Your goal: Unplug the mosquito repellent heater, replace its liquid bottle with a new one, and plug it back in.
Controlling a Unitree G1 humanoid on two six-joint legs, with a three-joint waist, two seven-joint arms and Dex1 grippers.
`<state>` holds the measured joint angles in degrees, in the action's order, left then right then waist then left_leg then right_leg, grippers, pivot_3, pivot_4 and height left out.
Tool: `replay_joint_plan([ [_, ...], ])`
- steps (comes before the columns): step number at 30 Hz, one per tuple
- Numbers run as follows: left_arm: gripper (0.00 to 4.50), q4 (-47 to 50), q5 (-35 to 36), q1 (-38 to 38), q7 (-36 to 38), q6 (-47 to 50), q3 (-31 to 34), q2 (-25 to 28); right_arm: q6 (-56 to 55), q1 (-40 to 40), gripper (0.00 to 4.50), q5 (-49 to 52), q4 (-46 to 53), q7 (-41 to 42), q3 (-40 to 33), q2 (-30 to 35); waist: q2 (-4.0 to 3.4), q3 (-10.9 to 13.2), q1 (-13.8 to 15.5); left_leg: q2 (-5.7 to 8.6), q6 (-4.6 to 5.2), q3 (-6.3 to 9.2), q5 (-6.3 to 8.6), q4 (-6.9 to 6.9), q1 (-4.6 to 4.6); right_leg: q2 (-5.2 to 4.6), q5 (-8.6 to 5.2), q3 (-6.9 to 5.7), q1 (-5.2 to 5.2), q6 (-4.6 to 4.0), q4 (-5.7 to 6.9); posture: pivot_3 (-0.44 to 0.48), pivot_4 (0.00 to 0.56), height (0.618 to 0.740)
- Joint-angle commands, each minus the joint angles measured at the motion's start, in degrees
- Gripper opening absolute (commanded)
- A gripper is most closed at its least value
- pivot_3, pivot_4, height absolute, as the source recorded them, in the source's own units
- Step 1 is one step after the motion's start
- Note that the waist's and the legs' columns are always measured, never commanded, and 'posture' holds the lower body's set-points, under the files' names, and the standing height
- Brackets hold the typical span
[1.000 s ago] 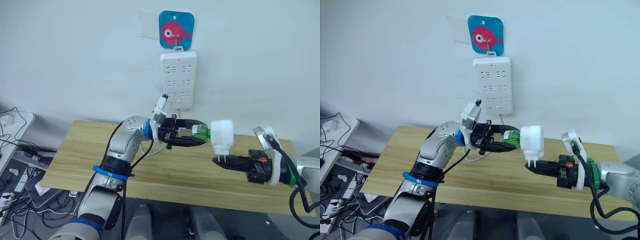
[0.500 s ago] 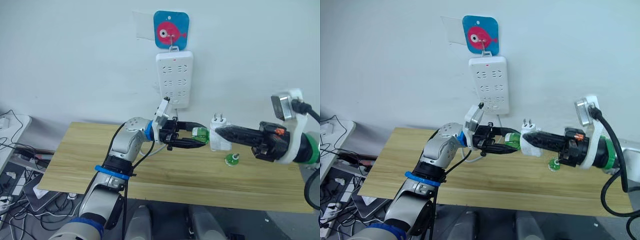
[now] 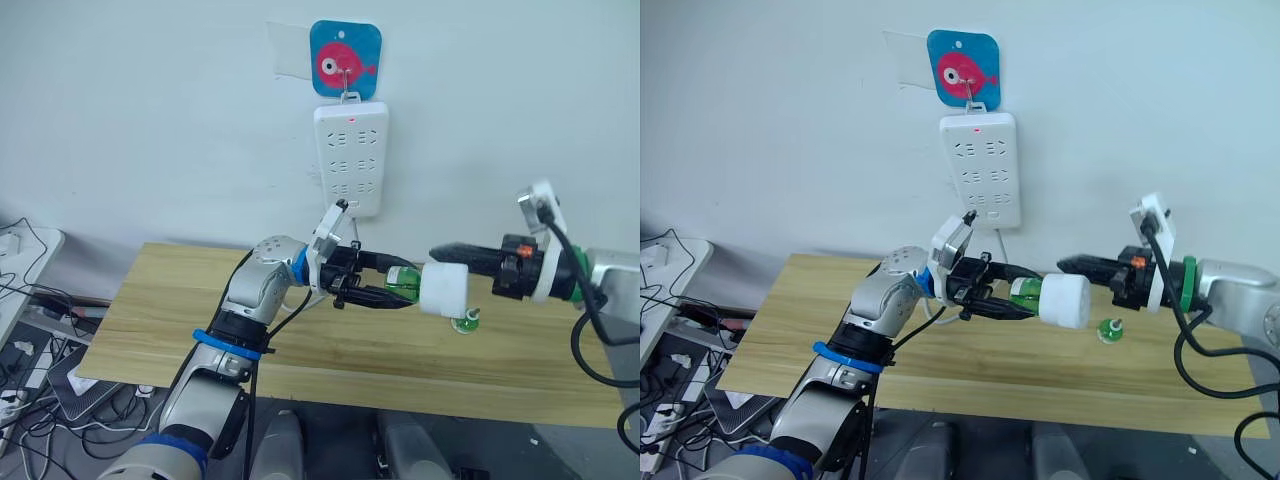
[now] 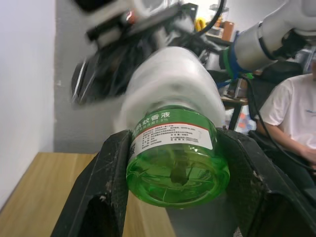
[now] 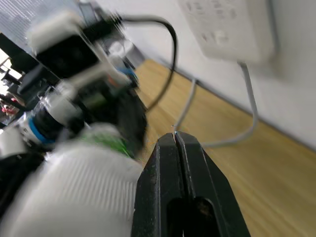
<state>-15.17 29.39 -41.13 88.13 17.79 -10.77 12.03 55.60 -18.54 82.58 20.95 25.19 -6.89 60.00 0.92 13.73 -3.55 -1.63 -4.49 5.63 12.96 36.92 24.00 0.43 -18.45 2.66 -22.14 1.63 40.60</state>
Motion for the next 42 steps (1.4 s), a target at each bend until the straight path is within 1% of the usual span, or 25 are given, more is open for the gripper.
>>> replay_joint_plan([
  [1,2.26,3.5,2.79,-0.83,-0.89,1.99,1.59,-0.14,0.41,3.34,0.02,-3.7,0.79,4.39,-1.23,-0.95,0.0,0.0,0.07,0.0,0.0,0.0,0.0,0.0,0.0,0.0,0.0,0.0,0.0,0.0,0.02,-0.095,0.19,0.74],
  [3,2.26,3.46,3.03,-1.0,-2.33,2.62,2.2,-0.33,0.95,5.93,0.02,-4.46,2.08,5.89,-1.76,-1.31,0.0,0.0,0.12,0.0,0.0,0.0,0.0,0.03,-0.02,0.0,0.0,0.0,0.0,0.0,0.05,-0.089,0.191,0.74],
  [5,2.26,2.93,2.81,-1.3,-3.88,2.71,2.76,-0.51,2.35,8.48,0.02,-1.95,4.64,6.02,-2.95,-1.61,0.0,0.0,0.13,0.0,-0.01,0.0,0.0,0.04,-0.05,0.0,0.0,0.02,0.01,0.0,0.11,-0.081,0.193,0.74],
  [10,2.26,0.78,0.35,-1.36,-5.67,-0.27,2.95,-0.47,4.74,12.32,0.02,11.94,11.57,3.0,-6.19,0.22,0.0,0.0,0.08,0.0,-0.01,-0.01,-0.01,0.04,-0.07,0.02,0.0,0.03,0.01,0.01,0.15,-0.075,0.196,0.74],
  [14,2.26,0.49,-0.53,-0.69,-5.73,-1.58,2.34,-0.29,2.22,12.85,0.02,23.18,14.47,-2.84,-7.07,2.81,0.01,0.0,0.17,0.01,0.0,-0.01,0.0,0.05,-0.06,0.01,0.0,0.03,0.04,0.01,0.13,-0.075,0.193,0.74],
  [18,2.26,0.51,-1.65,-0.08,-4.98,-2.64,1.25,0.2,-1.22,8.3,0.02,29.96,13.35,-7.24,-6.49,4.62,0.01,0.0,0.06,0.02,-0.01,-0.02,0.0,0.05,-0.07,0.01,0.0,0.04,0.04,0.01,0.14,-0.085,0.188,0.74],
  [24,2.26,0.94,-1.66,-0.01,-3.77,-1.34,0.12,0.28,-4.54,-3.35,0.02,30.42,8.85,-12.79,-2.99,1.99,0.0,0.0,-0.01,0.0,-0.01,-0.01,-0.01,0.04,-0.06,0.02,0.0,0.03,0.03,0.01,0.12,-0.097,0.182,0.74],
  [27,2.26,0.93,-1.44,-0.18,-3.52,-1.15,0.06,0.34,-3.86,-4.87,0.02,30.42,7.55,-13.94,-3.15,2.16,0.0,0.0,0.0,0.0,-0.01,-0.01,-0.01,0.03,-0.03,0.02,0.0,0.02,0.01,0.0,0.11,-0.096,0.183,0.74],
  [29,2.26,0.94,-0.7,-0.38,-2.84,0.0,0.32,0.62,-2.0,-2.39,0.02,30.29,6.85,-12.75,-5.32,3.98,0.0,0.0,0.27,0.0,0.0,0.0,0.0,0.02,0.0,0.01,0.0,0.01,-0.01,0.0,0.09,-0.092,0.185,0.74],
  [32,2.26,1.91,0.33,-0.16,-2.79,1.68,0.89,1.06,2.59,6.24,0.02,29.76,5.0,-8.48,-11.84,6.53,0.0,0.0,0.63,0.02,0.0,0.05,0.0,0.02,0.07,-0.01,0.0,-0.06,-0.01,0.0,0.01,-0.088,0.185,0.74],
  [34,2.26,1.95,0.1,0.05,-3.03,1.24,0.85,1.27,4.73,10.71,0.02,30.24,3.96,-5.23,-15.29,7.08,0.0,0.0,0.61,0.03,0.0,0.02,0.0,0.03,0.1,-0.03,0.0,-0.04,-0.01,-0.01,-0.03,-0.088,0.185,0.74],
  [36,2.26,1.82,-0.04,0.08,-3.33,1.08,0.95,1.45,7.94,15.4,0.02,30.42,3.0,-0.05,-18.9,7.73,0.01,0.0,0.61,0.03,0.0,0.01,0.0,0.04,0.09,-0.04,0.01,-0.03,-0.01,-0.01,-0.01,-0.085,0.193,0.74],
  [38,2.26,1.71,-0.05,0.01,-3.41,1.08,1.07,1.59,11.47,20.04,0.02,30.42,4.26,3.75,-21.73,8.84,0.0,0.0,0.61,0.03,0.0,0.0,0.0,0.04,0.03,-0.03,0.0,-0.02,0.01,-0.01,0.03,-0.085,0.193,0.74],
  [41,2.26,1.51,0.01,-0.3,-3.52,1.04,1.17,1.45,12.29,24.35,0.02,26.57,8.28,4.18,-21.41,8.0,0.0,0.0,0.25,-0.01,0.0,0.0,0.0,0.03,-0.05,0.03,0.0,0.01,0.02,0.0,0.11,-0.087,0.195,0.74],
  [42,2.26,1.4,0.14,-0.56,-3.68,1.13,1.29,1.23,11.28,25.06,0.02,23.07,9.83,3.81,-19.91,6.73,0.0,0.0,0.12,-0.03,0.0,-0.01,0.0,0.04,-0.08,0.05,0.0,0.02,0.03,0.01,0.13,-0.087,0.195,0.74],
])
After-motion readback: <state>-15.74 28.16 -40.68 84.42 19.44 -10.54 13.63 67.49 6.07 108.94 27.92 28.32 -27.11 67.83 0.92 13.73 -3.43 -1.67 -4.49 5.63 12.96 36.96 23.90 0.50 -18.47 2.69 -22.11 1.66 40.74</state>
